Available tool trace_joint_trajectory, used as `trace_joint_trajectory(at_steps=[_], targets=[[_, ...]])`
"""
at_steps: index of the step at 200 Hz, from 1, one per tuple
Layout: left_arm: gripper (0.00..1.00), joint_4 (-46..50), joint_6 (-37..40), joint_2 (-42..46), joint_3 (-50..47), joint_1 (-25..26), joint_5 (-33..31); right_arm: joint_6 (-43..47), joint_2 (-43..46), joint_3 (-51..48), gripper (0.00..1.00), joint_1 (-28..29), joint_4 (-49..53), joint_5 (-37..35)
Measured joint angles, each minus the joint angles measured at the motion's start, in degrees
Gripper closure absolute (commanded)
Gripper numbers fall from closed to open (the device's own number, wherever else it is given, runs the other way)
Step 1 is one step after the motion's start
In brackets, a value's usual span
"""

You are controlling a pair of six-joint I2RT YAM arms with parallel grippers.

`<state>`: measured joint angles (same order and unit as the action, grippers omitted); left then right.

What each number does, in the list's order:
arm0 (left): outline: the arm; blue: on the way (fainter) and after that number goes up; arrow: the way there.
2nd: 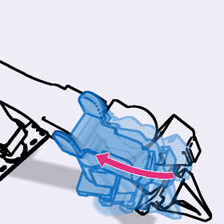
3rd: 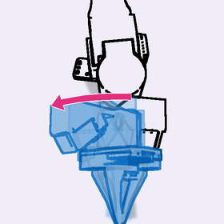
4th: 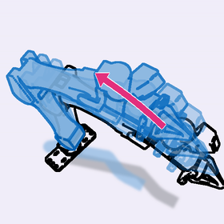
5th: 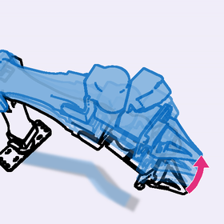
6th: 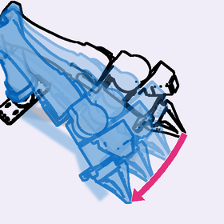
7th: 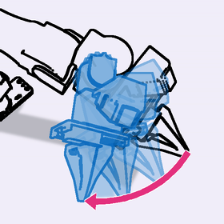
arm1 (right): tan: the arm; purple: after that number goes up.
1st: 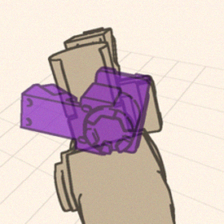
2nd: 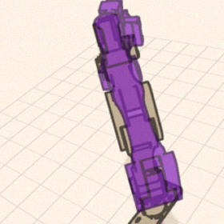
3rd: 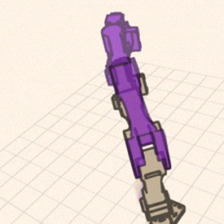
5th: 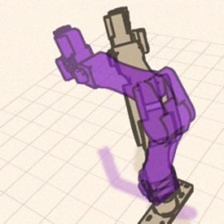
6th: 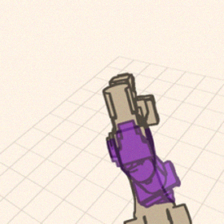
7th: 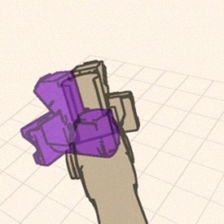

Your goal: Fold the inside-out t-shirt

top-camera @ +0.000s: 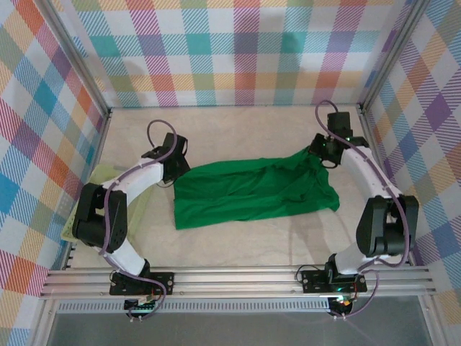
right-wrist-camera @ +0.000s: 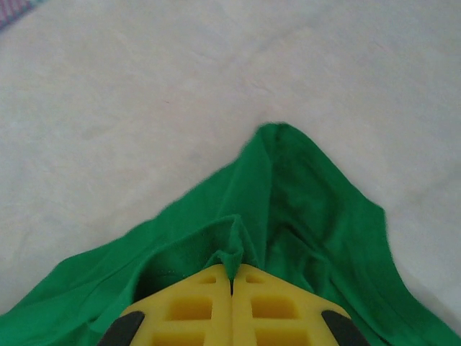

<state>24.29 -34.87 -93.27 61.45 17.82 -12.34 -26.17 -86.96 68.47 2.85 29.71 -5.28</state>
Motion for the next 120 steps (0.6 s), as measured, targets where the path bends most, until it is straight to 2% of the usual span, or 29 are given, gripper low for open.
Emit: trace_joint_trajectory(at_steps=[40, 84, 120], targets=[[1.0, -0.55, -0.2, 5.05, -5.6, 1.75, -1.2, -3.3, 9.07, -10.93, 1.0, -2.54, 0.87, -1.86], [1.0, -0.44, -1.55, 10.27, -12.0, 2.91, -1.92, -4.87, 20.0, -17.55, 1.0, -2.62, 2.6, -3.21], [1.0, -0.39, -2.84, 11.5, -14.45, 4.57, -2.32, -6.49, 24.28, -22.97, 1.0, -2.62, 3.61, -3.74]])
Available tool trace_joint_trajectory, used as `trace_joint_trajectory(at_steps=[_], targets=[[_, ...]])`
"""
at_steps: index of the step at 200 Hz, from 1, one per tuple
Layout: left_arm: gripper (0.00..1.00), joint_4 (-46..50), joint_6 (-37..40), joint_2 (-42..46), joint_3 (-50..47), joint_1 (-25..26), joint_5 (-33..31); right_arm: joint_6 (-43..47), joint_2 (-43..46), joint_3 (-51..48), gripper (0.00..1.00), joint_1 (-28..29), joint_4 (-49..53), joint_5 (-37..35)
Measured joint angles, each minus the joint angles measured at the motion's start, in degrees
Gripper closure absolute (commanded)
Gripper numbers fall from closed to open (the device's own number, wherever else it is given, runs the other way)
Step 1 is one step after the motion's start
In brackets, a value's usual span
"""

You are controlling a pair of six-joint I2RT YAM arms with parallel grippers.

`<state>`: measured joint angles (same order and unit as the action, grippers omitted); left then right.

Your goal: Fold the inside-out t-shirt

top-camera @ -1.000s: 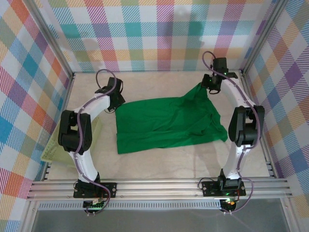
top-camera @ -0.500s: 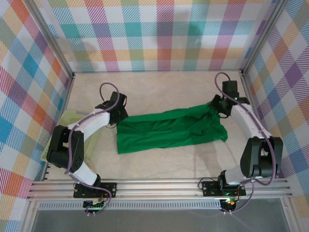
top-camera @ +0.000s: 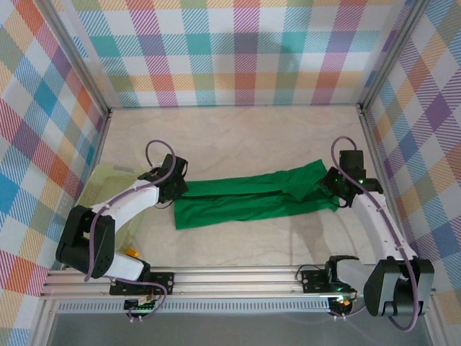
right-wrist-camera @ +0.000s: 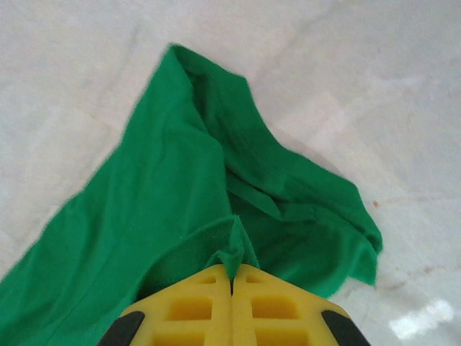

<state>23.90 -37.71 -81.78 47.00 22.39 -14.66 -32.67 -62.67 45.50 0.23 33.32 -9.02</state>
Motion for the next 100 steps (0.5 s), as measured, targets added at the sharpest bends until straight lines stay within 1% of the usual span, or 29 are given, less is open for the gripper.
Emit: trace_joint_trajectory(at_steps=[11, 21, 30, 35, 38, 43, 49, 56, 69, 80, 95, 100], targets=[[0.99, 0.0, -0.52, 0.0, -0.85, 0.61, 0.07, -0.85, 0.26, -1.77, 1.0, -0.02, 0.33, -0.22], [0.95, 0.07, -1.11, -0.09, -1.62, 1.16, 0.07, -1.44, 0.24, -3.08, 0.93, 0.0, 0.66, -0.39], [0.88, 0.11, -1.73, -0.33, -2.21, 1.51, 0.11, -2.01, 0.15, -4.0, 0.82, -0.02, 0.94, -0.44], [0.85, 0.11, -2.1, -0.48, -2.54, 1.62, 0.17, -2.21, 0.11, -4.28, 0.72, -0.02, 1.03, -0.46], [0.83, 0.11, -2.16, -0.55, -2.69, 1.66, 0.2, -2.54, -0.04, -4.44, 0.65, -0.02, 1.11, -0.48], [0.76, 0.17, -2.49, -0.61, -3.02, 1.77, 0.24, -2.91, -0.26, -4.48, 0.56, -0.02, 1.27, -0.68], [0.7, 0.44, -3.08, -0.61, -3.41, 1.86, 0.2, -2.78, -0.57, -4.46, 0.5, -0.02, 1.36, -0.96], [0.66, 1.16, -3.74, -0.48, -3.72, 1.88, 0.04, -2.73, -0.79, -4.46, 0.47, -0.02, 1.38, -1.38], [0.59, 2.71, -4.59, 0.72, -4.04, 1.99, -0.61, -2.45, -0.83, -4.11, 0.45, -0.02, 1.84, -2.21], [0.52, 4.59, -4.96, 3.72, -4.02, 2.69, -2.34, -2.1, -0.74, -2.95, 0.42, -0.02, 2.47, -3.02], [0.45, 7.13, -4.9, 9.07, -2.95, 4.48, -4.72, -0.9, -0.33, -0.15, 0.4, -0.02, 2.58, -3.39], [0.45, 7.82, -4.57, 10.54, -2.01, 5.07, -5.31, -0.68, -0.2, 0.98, 0.4, -0.02, 2.45, -3.32]])
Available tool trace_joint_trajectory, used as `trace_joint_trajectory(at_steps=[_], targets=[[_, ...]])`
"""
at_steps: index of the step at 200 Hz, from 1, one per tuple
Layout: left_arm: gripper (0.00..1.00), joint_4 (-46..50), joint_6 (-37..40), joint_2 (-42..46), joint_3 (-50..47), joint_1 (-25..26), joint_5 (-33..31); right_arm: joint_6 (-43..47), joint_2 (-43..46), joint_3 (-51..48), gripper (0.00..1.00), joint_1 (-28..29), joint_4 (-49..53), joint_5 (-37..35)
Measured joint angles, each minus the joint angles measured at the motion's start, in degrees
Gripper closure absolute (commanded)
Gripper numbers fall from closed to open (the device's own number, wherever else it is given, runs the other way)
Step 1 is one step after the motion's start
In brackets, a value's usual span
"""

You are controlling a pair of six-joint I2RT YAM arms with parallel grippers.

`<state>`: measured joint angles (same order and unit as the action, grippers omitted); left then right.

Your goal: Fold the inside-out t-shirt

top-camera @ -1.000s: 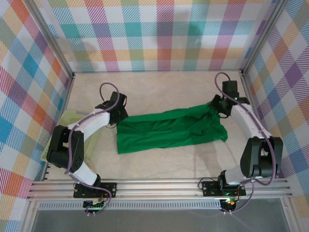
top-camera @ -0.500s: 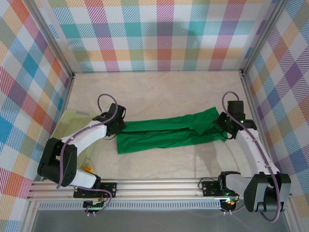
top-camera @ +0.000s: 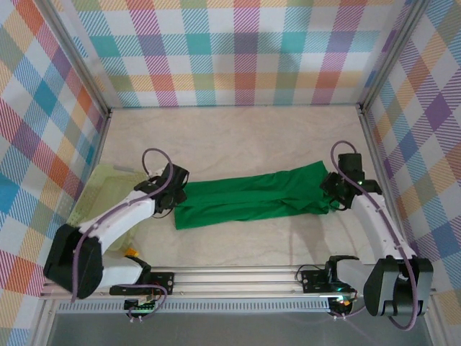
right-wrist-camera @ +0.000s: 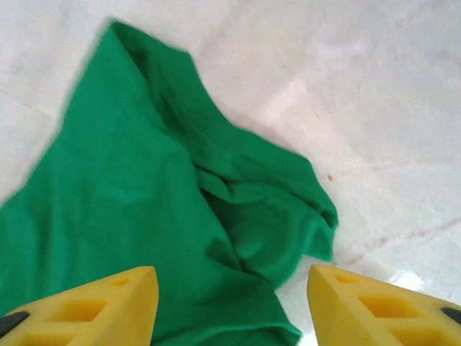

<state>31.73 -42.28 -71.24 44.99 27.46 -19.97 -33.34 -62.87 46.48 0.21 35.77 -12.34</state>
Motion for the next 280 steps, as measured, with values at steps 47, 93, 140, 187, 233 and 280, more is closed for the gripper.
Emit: trace_joint_trajectory(at_steps=[47, 93, 140, 187, 233, 280], targets=[[0.42, -2.97, 1.84, -5.22, 9.99, 1.2, 1.11, 1.18, -9.18, 8.66, 0.39, 0.81, -7.65, 10.67], [0.41, -5.62, 1.55, -20.98, 10.1, 0.9, 4.33, 0.28, -27.5, 9.53, 0.42, 1.6, -13.0, 18.58], [0.37, -9.05, -2.03, -20.26, 2.34, -0.42, 3.87, -3.41, -33.51, 8.0, 0.49, -1.38, -13.92, 16.33], [0.34, -9.4, -4.63, -14.49, -3.45, -3.72, 4.13, -5.77, -33.29, 6.75, 0.53, -6.86, -15.19, 14.29], [0.32, -7.76, -1.57, -10.71, 1.81, -3.67, 4.5, -5.05, -31.45, 6.1, 0.51, -6.38, -15.32, 13.84], [0.33, -9.66, 0.28, -15.3, 10.86, 0.57, 6.62, -2.12, -27.52, 7.87, 0.49, -0.98, -14.47, 12.83]])
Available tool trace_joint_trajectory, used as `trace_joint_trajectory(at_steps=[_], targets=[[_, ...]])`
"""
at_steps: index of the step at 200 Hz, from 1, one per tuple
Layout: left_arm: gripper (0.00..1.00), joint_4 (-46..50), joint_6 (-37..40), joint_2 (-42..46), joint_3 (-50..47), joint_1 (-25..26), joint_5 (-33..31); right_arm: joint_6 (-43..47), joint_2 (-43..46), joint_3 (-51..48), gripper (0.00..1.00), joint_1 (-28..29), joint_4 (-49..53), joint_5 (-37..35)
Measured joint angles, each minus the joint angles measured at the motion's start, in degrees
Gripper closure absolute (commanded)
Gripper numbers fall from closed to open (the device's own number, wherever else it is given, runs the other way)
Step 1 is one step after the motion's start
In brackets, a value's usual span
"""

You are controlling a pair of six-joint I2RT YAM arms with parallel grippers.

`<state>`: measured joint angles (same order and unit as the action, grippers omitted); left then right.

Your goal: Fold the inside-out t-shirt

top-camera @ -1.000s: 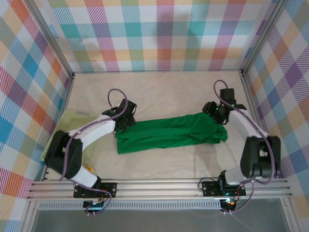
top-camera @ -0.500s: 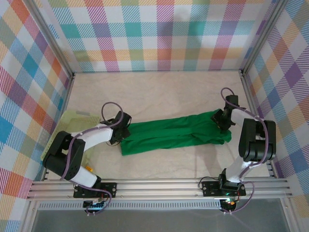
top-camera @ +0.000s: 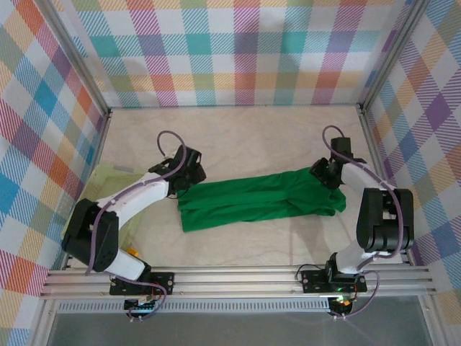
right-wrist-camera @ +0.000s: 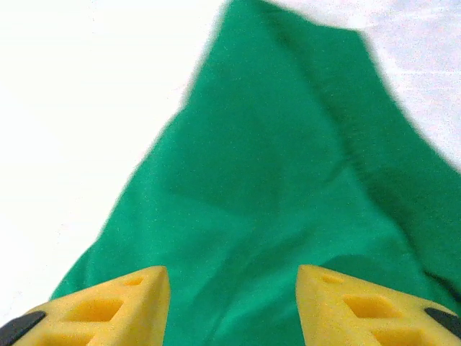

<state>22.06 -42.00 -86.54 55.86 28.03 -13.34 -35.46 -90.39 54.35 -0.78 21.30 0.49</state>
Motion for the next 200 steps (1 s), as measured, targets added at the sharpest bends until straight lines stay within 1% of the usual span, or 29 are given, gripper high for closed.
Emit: trace_joint_trajectory(at_steps=[22, 54, 74, 104, 134, 166, 181, 200], targets=[[0.33, -0.11, -0.76, -4.28, -0.72, 0.07, 1.38, 0.59, -1.68, 2.64, 0.49, 1.79, 0.17, 1.62], [0.33, -0.22, -2.14, -8.44, -3.37, -0.04, 2.32, 0.5, -8.15, 5.75, 0.49, 1.55, 0.9, 1.38], [0.33, -1.55, -2.14, -9.27, -3.69, -0.28, 1.73, 0.35, -13.11, 8.02, 0.49, 1.14, 2.19, 0.66], [0.32, -3.74, -1.95, -10.12, -3.65, -1.11, 1.18, 1.36, -14.93, 13.09, 0.49, 0.61, 3.96, -1.09], [0.32, -5.81, -1.05, -10.91, -3.5, -2.12, 0.0, 3.39, -12.96, 14.25, 0.49, 0.28, 6.03, -5.18], [0.32, -6.84, 0.37, -12.11, -2.47, -3.45, -0.92, 4.87, -7.21, 12.35, 0.54, -1.62, 8.11, -6.97], [0.31, -6.78, 1.01, -12.87, -1.6, -3.61, -1.6, 5.09, -7.37, 12.37, 0.54, -2.32, 8.22, -7.15], [0.31, -6.78, 1.57, -13.49, -0.92, -3.8, -2.01, 5.14, -9.01, 12.37, 0.58, -2.86, 8.37, -7.34]])
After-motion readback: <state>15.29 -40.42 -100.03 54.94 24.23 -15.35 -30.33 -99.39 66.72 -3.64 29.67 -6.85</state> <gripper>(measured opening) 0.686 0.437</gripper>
